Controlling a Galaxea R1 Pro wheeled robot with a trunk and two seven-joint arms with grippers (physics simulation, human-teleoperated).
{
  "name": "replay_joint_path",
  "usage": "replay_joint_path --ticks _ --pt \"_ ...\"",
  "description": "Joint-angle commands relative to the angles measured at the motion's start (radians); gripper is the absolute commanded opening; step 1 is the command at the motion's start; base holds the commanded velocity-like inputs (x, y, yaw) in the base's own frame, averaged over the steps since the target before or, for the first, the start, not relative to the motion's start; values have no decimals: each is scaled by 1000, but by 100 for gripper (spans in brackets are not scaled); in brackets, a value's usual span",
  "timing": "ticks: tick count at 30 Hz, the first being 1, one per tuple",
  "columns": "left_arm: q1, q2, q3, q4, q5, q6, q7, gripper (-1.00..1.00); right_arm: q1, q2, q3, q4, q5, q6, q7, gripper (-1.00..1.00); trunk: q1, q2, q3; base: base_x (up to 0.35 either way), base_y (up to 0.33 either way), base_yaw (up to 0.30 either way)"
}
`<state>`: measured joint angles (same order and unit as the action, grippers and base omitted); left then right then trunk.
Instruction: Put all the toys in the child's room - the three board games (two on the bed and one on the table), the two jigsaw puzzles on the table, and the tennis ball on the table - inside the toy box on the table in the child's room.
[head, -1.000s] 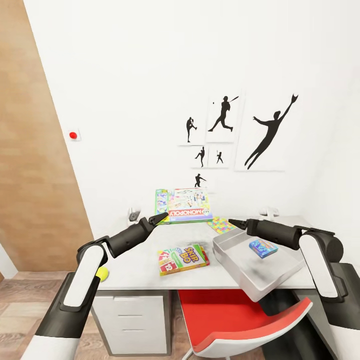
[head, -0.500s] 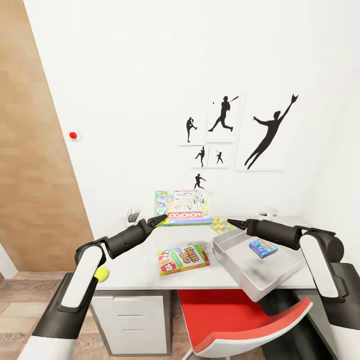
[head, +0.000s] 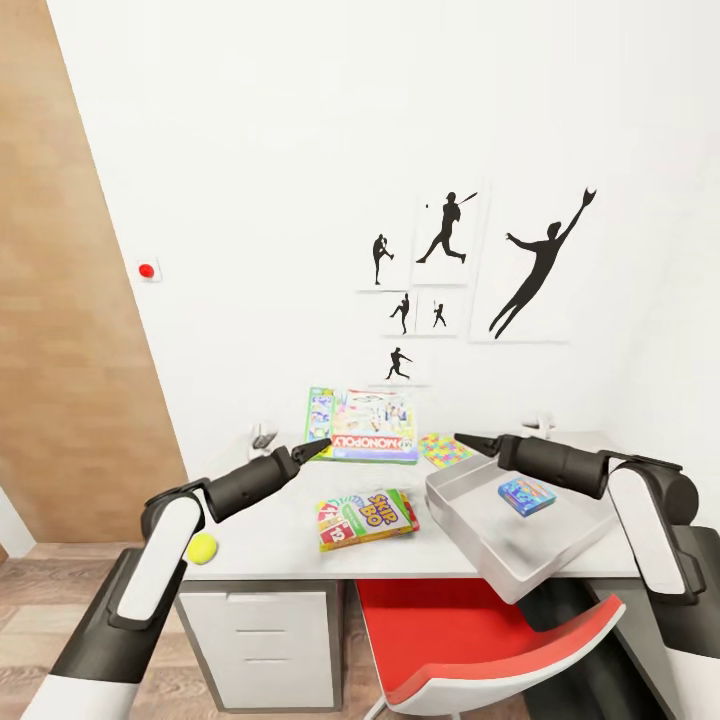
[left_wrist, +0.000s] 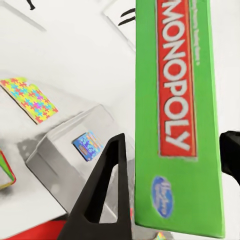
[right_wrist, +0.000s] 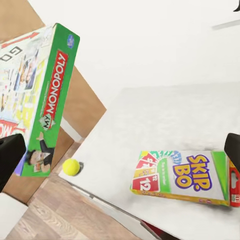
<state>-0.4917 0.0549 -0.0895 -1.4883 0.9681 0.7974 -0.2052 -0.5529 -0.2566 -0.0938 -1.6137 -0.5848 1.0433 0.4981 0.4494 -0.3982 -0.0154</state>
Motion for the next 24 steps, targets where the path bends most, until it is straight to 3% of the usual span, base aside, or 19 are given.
replay_joint_path --ticks 1,5,16,24 --pt "0 1 -1 0 -8 3 -8 -100 -1 0 -3 0 6 4 14 100 1 -2 -2 0 0 0" --pt "1 3 -3 2 -31 1 -22 -100 -1 -1 -6 0 -11 4 22 100 1 -2 -2 0 0 0" --pt "2 5 -11 6 -48 0 -37 -100 -2 -3 -9 1 -66 4 27 100 1 -2 -2 0 0 0" --pt "2 1 -56 11 -87 -21 -41 -100 -3 -5 -12 2 -86 4 28 100 1 -2 -2 0 0 0"
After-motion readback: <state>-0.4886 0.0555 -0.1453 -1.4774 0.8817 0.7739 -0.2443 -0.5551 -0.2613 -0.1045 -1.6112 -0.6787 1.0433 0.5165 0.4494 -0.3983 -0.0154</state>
